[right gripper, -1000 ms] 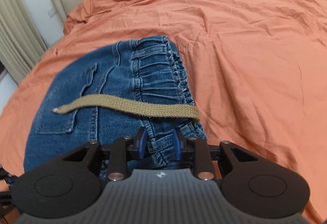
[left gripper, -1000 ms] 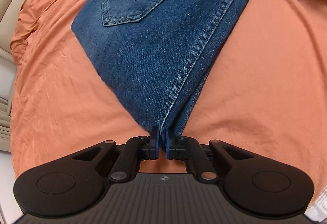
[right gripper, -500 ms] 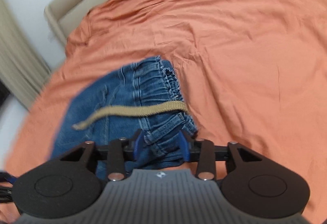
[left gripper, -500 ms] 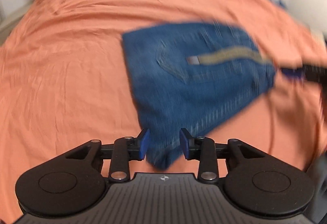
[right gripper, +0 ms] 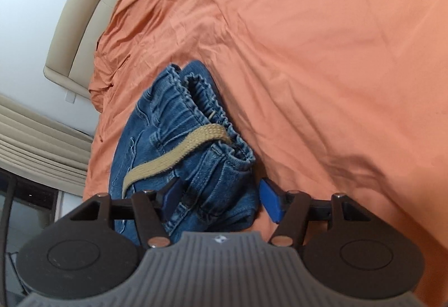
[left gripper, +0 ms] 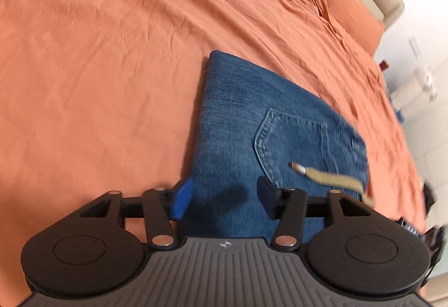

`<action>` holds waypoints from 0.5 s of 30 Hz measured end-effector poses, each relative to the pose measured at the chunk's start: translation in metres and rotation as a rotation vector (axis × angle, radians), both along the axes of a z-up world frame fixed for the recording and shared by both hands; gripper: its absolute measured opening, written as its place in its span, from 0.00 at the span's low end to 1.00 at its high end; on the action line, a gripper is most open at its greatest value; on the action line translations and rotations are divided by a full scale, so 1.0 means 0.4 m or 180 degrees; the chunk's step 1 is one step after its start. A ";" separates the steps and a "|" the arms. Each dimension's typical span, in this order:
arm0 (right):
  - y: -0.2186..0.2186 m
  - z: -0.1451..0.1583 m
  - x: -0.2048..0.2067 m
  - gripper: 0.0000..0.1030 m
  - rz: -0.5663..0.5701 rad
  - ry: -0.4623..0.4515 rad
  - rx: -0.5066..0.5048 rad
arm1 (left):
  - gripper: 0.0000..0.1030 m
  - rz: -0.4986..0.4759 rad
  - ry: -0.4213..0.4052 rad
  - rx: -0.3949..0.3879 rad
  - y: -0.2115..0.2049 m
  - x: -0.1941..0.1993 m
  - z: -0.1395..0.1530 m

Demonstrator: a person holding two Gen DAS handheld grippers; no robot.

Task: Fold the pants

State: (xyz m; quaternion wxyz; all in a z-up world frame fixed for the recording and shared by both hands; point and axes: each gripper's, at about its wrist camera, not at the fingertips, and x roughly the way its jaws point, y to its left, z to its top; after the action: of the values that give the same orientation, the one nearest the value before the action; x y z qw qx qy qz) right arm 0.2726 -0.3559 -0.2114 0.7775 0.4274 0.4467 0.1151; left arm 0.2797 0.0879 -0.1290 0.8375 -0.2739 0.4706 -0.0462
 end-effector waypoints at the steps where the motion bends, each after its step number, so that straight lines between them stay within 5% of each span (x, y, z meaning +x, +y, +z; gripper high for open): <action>1: -0.001 -0.004 0.006 0.60 -0.0006 -0.0003 0.0036 | 0.61 0.0043 0.0020 -0.0059 0.006 0.008 -0.012; 8: -0.012 -0.042 0.045 0.54 -0.0037 0.0035 0.0265 | 0.61 0.0230 0.0066 -0.0664 0.063 0.066 -0.105; 15: -0.007 -0.049 0.058 0.41 0.0034 -0.0065 0.0311 | 0.40 0.0175 0.0020 -0.0845 0.070 0.083 -0.147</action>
State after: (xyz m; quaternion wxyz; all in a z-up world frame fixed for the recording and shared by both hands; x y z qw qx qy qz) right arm 0.2956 -0.3586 -0.2311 0.7596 0.4612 0.4349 0.1452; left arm 0.3130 0.1159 -0.1877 0.7933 -0.3952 0.4553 -0.0843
